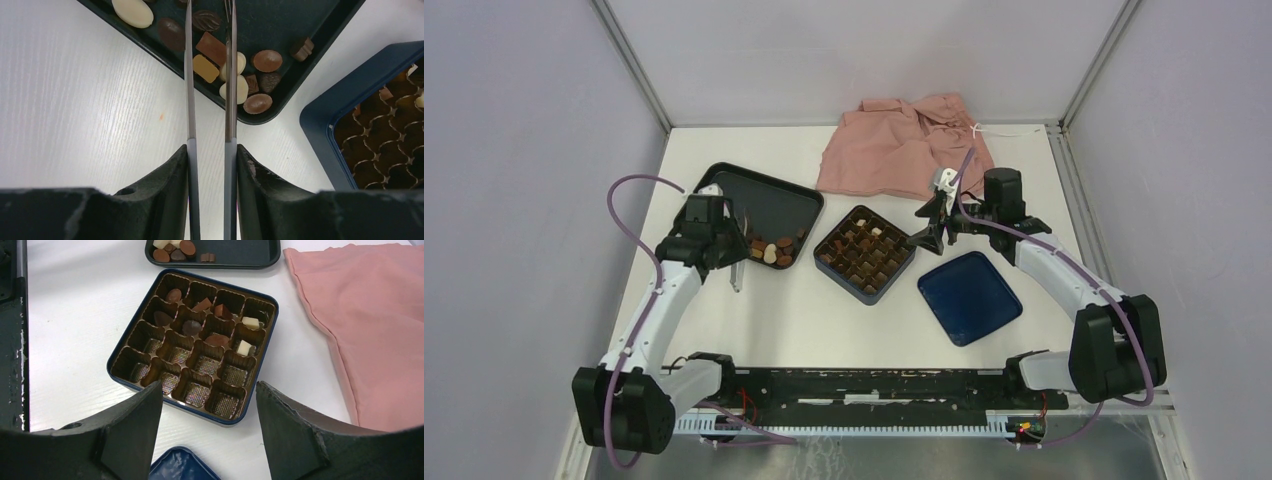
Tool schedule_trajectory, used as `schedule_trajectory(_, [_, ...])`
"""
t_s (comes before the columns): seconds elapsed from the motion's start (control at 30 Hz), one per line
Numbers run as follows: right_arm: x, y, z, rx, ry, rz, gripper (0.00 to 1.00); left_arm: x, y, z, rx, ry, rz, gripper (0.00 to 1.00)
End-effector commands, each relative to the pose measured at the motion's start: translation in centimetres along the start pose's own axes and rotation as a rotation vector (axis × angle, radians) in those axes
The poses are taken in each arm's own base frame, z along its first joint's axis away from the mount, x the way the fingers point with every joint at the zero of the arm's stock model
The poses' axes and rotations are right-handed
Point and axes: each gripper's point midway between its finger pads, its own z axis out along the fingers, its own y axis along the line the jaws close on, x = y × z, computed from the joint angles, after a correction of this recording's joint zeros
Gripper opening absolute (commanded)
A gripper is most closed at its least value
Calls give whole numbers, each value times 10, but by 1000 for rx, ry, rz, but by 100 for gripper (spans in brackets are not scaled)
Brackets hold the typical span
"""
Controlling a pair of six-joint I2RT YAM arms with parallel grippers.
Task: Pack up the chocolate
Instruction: Pick up the fake chocolate from the plate.
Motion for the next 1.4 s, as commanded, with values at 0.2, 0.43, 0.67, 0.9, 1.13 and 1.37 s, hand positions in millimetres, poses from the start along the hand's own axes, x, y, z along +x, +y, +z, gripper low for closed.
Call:
schedule_trajectory(0.2, [-15,-4,3,-16,-22,-46,74,-19,-10,3,49,-67,-111,40])
schedule_trajectory(0.43, [-17,-4,1,-8,-24,-54,74,-15,6,12,-74,-48,-240,39])
schedule_trajectory(0.67, [-22,-2,0,-9,-35,-67,74,-16,6,17,-104,-37,-310,38])
schedule_trajectory(0.9, [-25,-1,-2,-12,-42,-70,74,-19,4,19,-100,-42,-342,39])
schedule_trajectory(1.13, [-26,0,-2,-12,-45,-75,74,-18,-3,24,-71,-26,-359,39])
schedule_trajectory(1.37, [-27,0,-2,-11,-46,-77,74,-33,-12,14,-21,-67,-365,40])
